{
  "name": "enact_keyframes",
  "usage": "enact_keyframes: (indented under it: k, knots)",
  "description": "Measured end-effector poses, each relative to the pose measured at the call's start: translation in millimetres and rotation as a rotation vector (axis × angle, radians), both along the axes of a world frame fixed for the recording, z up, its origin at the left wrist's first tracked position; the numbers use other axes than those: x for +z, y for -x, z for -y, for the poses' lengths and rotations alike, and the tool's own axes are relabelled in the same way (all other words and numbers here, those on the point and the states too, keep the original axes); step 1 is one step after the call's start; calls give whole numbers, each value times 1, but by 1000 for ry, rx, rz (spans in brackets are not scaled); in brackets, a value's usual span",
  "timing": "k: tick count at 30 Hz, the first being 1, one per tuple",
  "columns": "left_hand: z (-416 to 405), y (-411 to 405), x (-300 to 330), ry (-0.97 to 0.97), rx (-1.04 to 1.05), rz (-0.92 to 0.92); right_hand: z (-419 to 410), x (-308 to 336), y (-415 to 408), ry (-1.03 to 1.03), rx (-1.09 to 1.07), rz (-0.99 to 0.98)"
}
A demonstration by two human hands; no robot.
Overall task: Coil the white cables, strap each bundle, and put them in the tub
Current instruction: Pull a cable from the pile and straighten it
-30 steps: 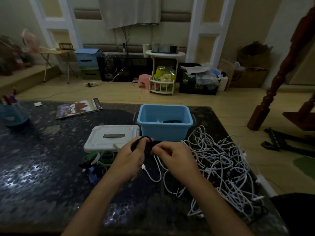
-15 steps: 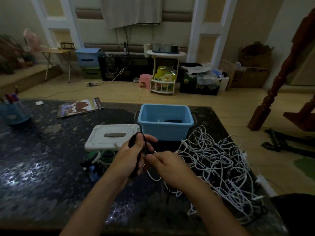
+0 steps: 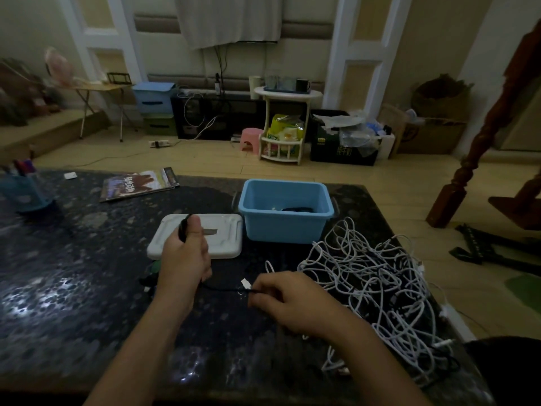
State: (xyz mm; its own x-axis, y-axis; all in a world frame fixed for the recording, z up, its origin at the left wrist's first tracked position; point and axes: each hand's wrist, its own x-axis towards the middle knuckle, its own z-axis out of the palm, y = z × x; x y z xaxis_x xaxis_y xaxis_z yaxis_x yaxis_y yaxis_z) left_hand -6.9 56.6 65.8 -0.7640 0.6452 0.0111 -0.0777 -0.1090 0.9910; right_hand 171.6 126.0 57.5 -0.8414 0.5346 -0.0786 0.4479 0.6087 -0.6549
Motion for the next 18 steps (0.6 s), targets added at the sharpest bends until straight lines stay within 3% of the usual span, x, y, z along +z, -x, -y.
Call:
enact_keyframes:
  k: [5,9,14,16,18]
  knots:
    - [0,-2,-4,281,-90,-381,-5,10,-2,-111,-26,-218]
    - [0,-8,-7,305,-299,-543,-8,13,-7,-224,-58,-411]
    - [-2,-22,0,363,-614,-530,-11,12,-9,-408,-164,-553]
    - [-1,-22,-4,428,-584,-644,-12,13,-9,-464,-193,-563]
    - [-1,-23,-6,455,-529,-589,-16,13,-10,-486,-229,-551]
